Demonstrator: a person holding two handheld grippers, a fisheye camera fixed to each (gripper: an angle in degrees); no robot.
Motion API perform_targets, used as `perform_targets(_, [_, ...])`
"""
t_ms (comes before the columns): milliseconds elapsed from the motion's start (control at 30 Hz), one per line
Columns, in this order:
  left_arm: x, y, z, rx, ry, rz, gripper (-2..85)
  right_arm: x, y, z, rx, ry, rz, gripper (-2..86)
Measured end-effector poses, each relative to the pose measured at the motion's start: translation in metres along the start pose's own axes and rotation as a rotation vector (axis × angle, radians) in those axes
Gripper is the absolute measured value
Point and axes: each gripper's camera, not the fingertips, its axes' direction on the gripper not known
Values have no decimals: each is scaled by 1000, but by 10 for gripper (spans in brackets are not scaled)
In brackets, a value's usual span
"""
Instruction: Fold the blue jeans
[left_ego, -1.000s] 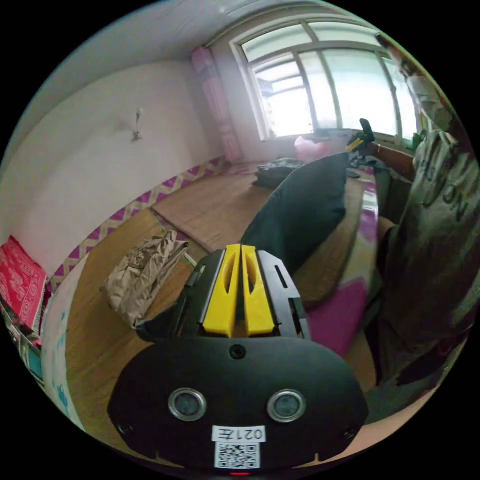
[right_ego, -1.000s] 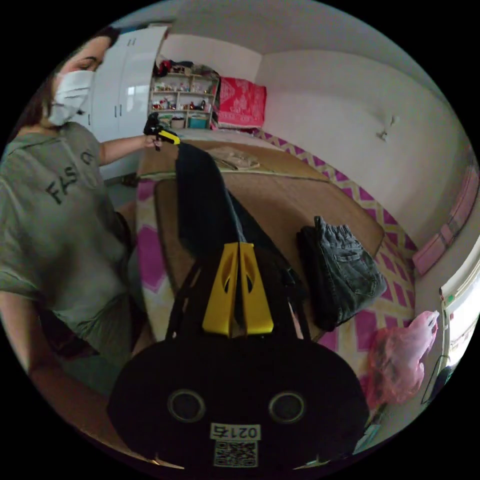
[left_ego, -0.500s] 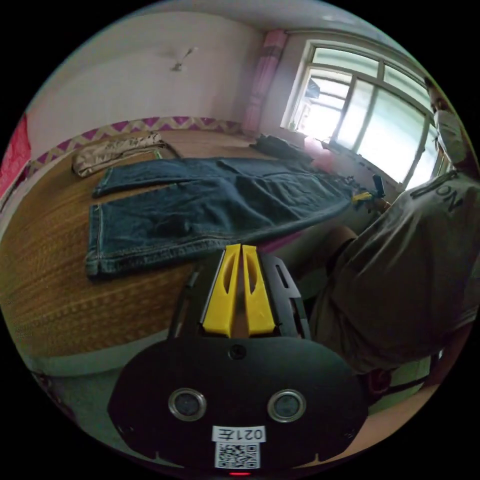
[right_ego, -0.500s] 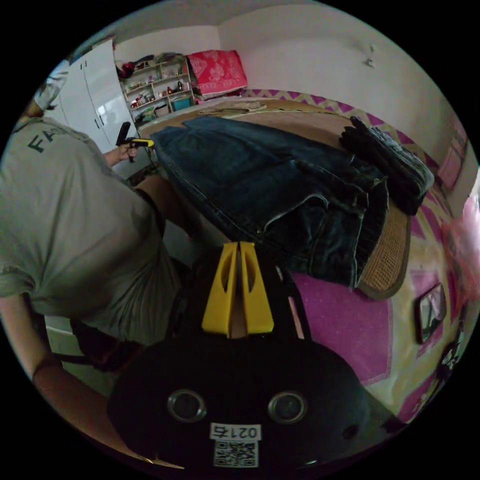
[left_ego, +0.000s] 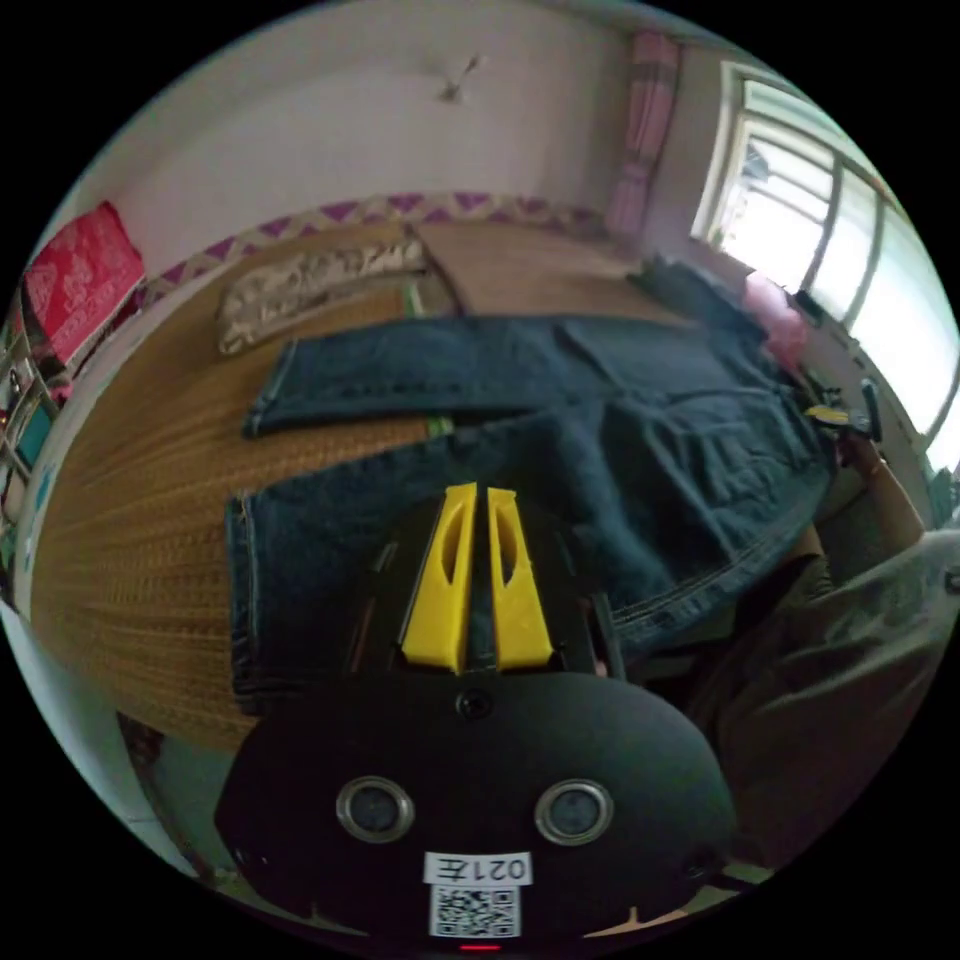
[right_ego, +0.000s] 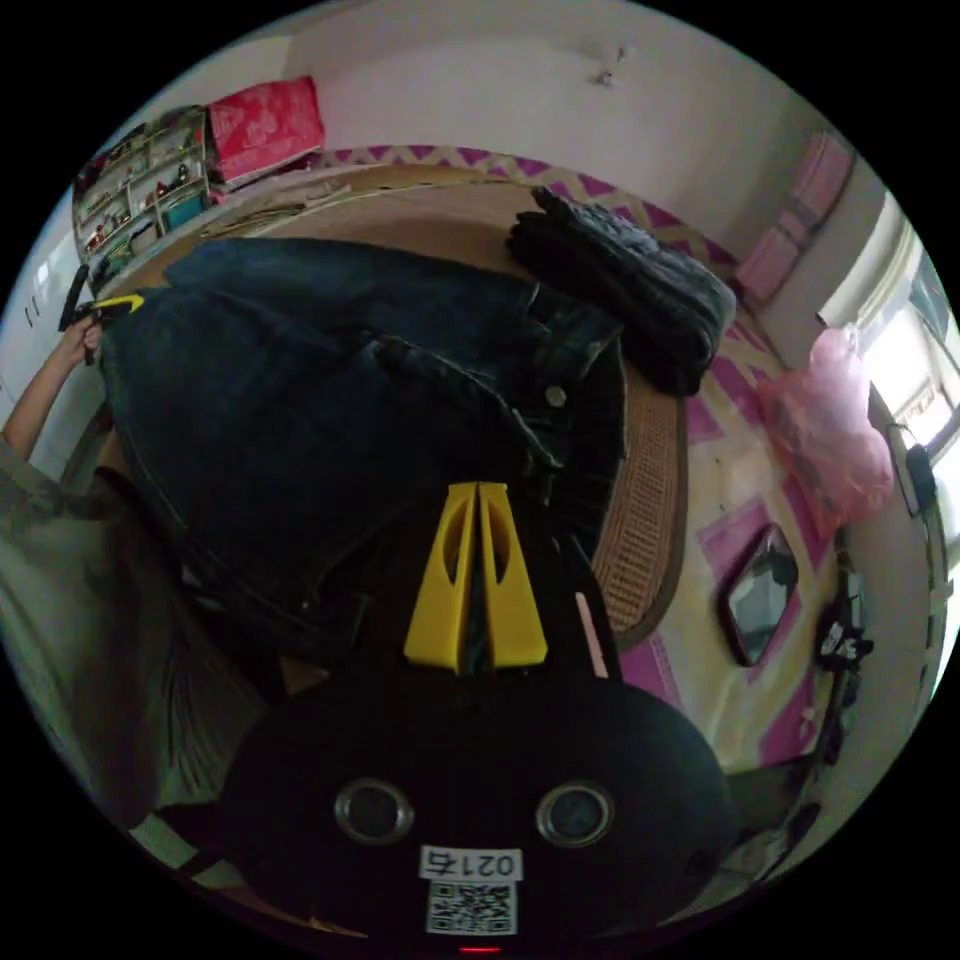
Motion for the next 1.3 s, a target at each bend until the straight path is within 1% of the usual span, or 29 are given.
perform_targets(33, [-3, 9, -8, 91, 1, -11, -3, 10, 2, -2, 58, -7, 42, -10])
perform_targets(133, [-18, 23, -17, 129, 78, -64, -8, 46, 6, -9, 111, -97, 138, -10])
perform_targets(200, [-22, 30, -22, 154, 90, -68, -9, 75, -3, -19, 83, -184, 210, -10])
perform_targets(233, [-21, 32, -24, 155, 79, -56, -9, 93, -9, -37, 152, -249, 231, -10])
perform_targets(267, [-19, 32, -27, 152, 60, -41, -9, 110, -9, -61, 308, -275, 261, -9])
perform_targets(333, [-15, 34, -30, 149, 27, -21, -9, 139, -20, -77, 392, -229, 354, -8])
perform_targets(400, [-13, 37, -34, 158, 1, -9, -9, 164, -47, -56, 262, -159, 387, -8])
perform_targets(467, [-12, 43, -39, 170, -18, -2, -10, 191, -72, 0, 7, -24, 377, -8])
perform_targets(500, [-13, 44, -41, 171, -20, -1, -10, 195, -71, -2, 73, -14, 352, -8])
perform_targets(567, [-18, 47, -46, 173, -16, -7, -9, 221, -77, 0, 34, -27, 408, -7])
perform_targets(667, [-28, 52, -52, 176, 10, -29, -9, 229, -88, -12, 18, 16, 394, -7])
perform_targets(767, [-38, 56, -58, 173, 28, -43, -9, 242, -86, -35, 81, 67, 389, -7])
perform_targets(800, [-40, 57, -59, 173, 28, -44, -9, 247, -86, -32, 55, 53, 391, -6])
perform_targets(833, [-43, 59, -62, 172, 25, -44, -9, 257, -86, -22, -21, 17, 394, -6])
perform_targets(900, [-46, 62, -68, 169, 9, -43, -8, 265, -81, -47, 8, 34, 415, -6])
perform_targets(967, [-50, 73, -85, 201, -12, -111, -5, 271, -58, -103, 173, 14, 466, -4])
perform_targets(1033, [-54, 90, -106, 294, 19, -179, 1, 275, -34, -136, 234, -36, 519, 0])
perform_targets(1067, [-57, 101, -119, 323, 17, -236, 15, 278, -18, -151, 244, -66, 553, 3])
perform_targets(1133, [-61, 115, -133, 305, 6, -308, 51, 281, 12, -170, 249, -107, 615, 15])
perform_targets(1167, [-65, 125, -140, 290, 13, -349, 75, 285, 32, -180, 245, -135, 662, 43])
perform_targets(1300, [-80, 156, -158, 288, 31, -476, 98, 295, 87, -194, 216, -202, 782, 94])
